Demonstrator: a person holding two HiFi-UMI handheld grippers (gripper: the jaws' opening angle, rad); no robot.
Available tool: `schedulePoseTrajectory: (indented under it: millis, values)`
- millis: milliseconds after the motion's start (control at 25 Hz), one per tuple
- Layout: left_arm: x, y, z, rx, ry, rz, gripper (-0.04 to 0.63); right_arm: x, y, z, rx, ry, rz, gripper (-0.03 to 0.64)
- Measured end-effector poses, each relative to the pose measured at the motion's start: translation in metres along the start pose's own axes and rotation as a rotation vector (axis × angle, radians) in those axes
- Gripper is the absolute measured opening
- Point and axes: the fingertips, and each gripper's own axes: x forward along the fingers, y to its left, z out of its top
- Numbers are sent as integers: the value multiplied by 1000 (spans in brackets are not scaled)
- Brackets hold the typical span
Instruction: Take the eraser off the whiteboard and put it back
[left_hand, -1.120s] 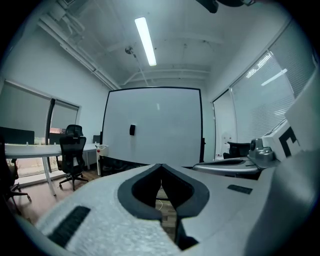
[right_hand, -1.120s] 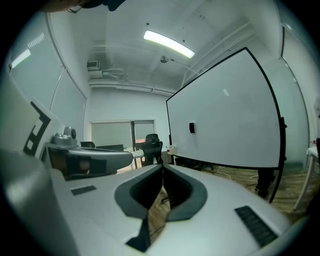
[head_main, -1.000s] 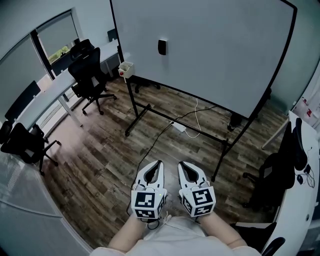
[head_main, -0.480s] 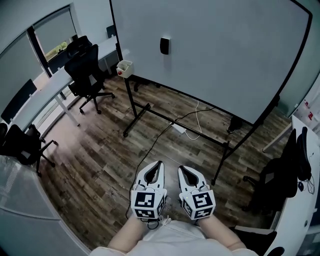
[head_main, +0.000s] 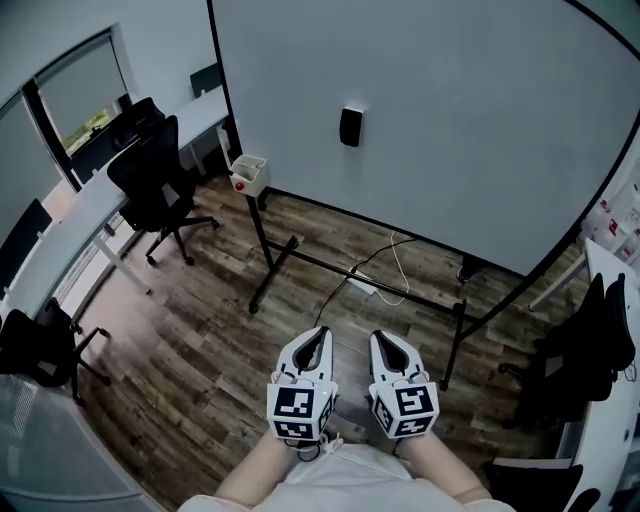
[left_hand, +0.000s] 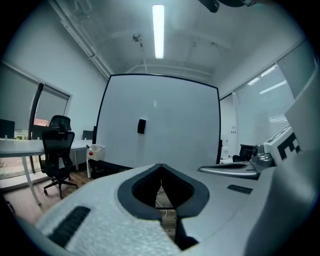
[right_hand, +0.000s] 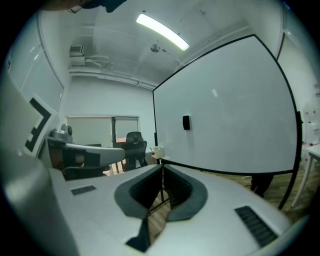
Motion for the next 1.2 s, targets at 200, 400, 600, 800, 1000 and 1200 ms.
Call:
schedulePoseTrajectory:
  millis: [200, 400, 600, 800, 1000, 1200]
  values:
    - [37, 55, 26, 29, -14, -71, 18, 63, 9, 26, 16, -46, -82, 28]
    - [76, 91, 35, -1, -19, -130, 18, 104, 2, 33, 19, -36, -134, 28]
    - [121, 102, 26, -20, 12, -164, 17, 136, -24, 24, -26, 12, -178, 29]
    - [180, 113, 40, 15, -3, -162, 18, 183, -59, 43, -12, -32, -160, 28]
    - [246, 126, 51, 33, -4, -141, 18, 236, -108, 57, -26, -45, -156, 29]
    - [305, 127, 65, 35, -22, -146, 17, 273, -155, 76, -67, -56, -175, 28]
